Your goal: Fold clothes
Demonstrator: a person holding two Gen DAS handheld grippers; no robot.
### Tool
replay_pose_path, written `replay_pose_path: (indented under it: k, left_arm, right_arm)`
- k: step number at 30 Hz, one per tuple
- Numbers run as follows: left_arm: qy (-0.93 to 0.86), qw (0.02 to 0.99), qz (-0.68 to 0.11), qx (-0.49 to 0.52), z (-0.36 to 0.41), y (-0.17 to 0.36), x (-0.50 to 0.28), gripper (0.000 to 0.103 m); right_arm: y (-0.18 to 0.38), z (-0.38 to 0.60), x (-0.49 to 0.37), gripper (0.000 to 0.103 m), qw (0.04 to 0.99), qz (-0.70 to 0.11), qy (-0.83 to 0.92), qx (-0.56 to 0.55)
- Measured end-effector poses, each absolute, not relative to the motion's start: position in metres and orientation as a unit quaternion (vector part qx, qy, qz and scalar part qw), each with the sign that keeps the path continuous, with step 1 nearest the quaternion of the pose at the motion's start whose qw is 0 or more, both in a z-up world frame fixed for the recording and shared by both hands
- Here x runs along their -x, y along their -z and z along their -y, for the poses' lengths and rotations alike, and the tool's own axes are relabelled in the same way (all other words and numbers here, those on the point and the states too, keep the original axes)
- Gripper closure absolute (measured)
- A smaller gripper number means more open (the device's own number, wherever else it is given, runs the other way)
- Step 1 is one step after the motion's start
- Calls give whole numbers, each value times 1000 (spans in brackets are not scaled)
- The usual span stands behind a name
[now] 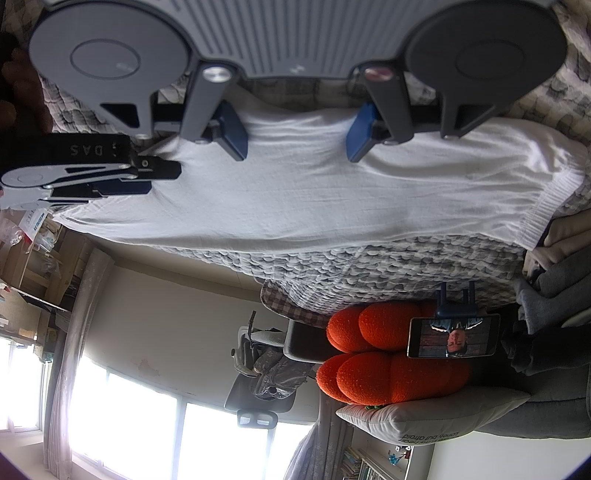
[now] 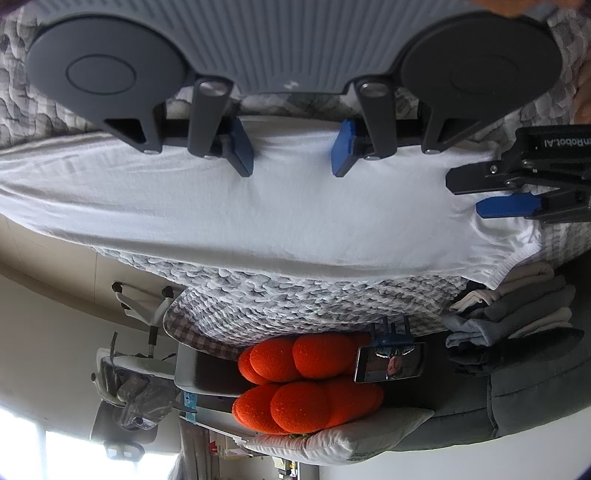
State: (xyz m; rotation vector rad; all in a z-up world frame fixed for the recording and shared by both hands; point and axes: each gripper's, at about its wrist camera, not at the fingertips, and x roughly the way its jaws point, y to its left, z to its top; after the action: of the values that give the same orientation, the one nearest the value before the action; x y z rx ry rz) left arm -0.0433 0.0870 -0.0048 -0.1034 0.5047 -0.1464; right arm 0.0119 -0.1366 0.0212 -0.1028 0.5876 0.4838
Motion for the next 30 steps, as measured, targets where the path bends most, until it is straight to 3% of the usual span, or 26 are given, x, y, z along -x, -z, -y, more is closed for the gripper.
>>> replay_pose_path:
  k: [16, 24, 30]
  left_arm:
    - [74, 964, -250, 52, -87, 5, 43, 42]
    - [75, 964, -250, 53, -88, 5, 43, 42]
    - [75, 964, -251, 52, -88, 5, 42, 42]
  right_arm:
    - [-34, 172, -20, 50, 940, -275, -184, 78]
    - [-24, 305, -65, 49, 950, -303, -73, -5]
    - [-30, 381, -90, 40, 944, -325, 38, -53]
